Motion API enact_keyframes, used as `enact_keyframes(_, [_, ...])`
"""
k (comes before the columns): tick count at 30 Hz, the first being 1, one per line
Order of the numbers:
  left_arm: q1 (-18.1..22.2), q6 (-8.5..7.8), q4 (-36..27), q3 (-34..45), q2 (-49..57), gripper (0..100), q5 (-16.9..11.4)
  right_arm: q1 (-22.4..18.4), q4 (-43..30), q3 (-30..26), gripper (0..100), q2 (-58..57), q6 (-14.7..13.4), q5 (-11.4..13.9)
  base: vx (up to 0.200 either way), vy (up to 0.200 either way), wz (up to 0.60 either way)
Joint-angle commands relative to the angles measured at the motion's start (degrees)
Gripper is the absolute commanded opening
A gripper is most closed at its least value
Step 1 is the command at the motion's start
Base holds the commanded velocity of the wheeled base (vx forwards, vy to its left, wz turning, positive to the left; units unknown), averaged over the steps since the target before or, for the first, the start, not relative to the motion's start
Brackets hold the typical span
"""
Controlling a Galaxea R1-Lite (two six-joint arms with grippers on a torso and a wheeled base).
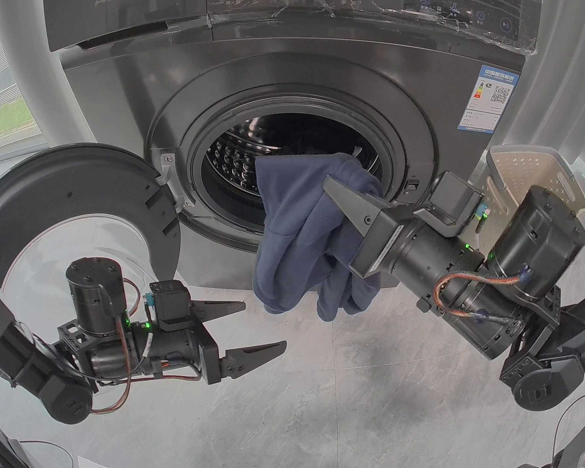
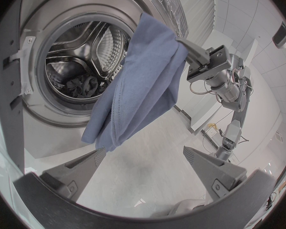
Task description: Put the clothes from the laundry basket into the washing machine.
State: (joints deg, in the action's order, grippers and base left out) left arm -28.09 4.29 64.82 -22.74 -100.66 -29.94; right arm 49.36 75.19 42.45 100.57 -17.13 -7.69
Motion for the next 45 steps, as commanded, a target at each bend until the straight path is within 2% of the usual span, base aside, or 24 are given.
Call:
enact_keyframes(1, [-0.6,0.28,3.6,-2.3,-8.4,100,0.1,0.2,0.0,-0.6,0,-1.3,-0.1,0.0,0.000,0.000,0.00])
enact_keyframes(16, [-1.3,0.46,4.6,-12.4,-15.4,100,1.0,0.5,0.0,-1.8,0,-3.0,0.0,0.0,0.000,0.000,0.00])
enact_keyframes(23, [-3.5,0.54,4.5,-13.2,-13.8,100,1.1,0.5,0.0,-1.8,0,-2.7,0.0,0.0,0.000,0.000,0.00])
enact_keyframes(33, [-6.7,0.54,4.4,-10.4,-6.3,100,2.3,0.1,0.1,-1.8,0,-1.6,0.0,0.0,0.000,0.000,0.00])
enact_keyframes(45, [-11.8,0.46,4.5,-2.2,-2.0,100,2.7,-1.0,0.1,-1.1,0,-0.6,0.0,-0.4,0.000,0.000,0.00])
